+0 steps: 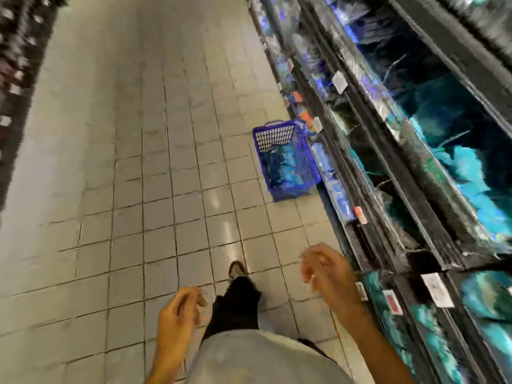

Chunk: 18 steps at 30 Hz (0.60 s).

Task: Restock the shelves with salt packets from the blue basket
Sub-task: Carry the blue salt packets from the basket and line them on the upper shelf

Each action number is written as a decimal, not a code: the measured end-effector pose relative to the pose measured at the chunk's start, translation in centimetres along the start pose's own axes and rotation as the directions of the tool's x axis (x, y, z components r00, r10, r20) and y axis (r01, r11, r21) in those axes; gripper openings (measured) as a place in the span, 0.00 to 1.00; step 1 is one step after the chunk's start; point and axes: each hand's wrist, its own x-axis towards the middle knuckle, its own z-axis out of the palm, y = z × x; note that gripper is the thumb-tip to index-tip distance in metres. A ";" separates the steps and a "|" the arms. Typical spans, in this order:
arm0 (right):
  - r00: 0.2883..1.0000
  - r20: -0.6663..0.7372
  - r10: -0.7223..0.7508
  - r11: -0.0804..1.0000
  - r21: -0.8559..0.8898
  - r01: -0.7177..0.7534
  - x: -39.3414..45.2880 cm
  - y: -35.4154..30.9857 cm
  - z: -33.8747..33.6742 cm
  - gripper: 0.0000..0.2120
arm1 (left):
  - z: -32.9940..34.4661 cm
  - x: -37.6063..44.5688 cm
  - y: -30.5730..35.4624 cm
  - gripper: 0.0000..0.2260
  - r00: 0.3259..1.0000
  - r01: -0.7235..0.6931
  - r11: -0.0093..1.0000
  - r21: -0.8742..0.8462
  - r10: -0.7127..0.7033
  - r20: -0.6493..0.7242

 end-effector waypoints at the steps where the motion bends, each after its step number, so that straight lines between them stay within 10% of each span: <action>1: 1.000 -0.003 0.008 1.000 -0.017 -0.008 1.9 -0.5 1.0 0.11 | -0.6 1.9 0.3 0.10 1.000 0.023 1.000 0.003 -0.023 -0.007; 18: 0.930 -0.330 0.160 0.970 -0.121 -0.210 16.2 -3.4 3.4 0.17 | 3.3 32.8 19.2 0.11 0.961 -0.046 0.999 -0.027 0.052 0.273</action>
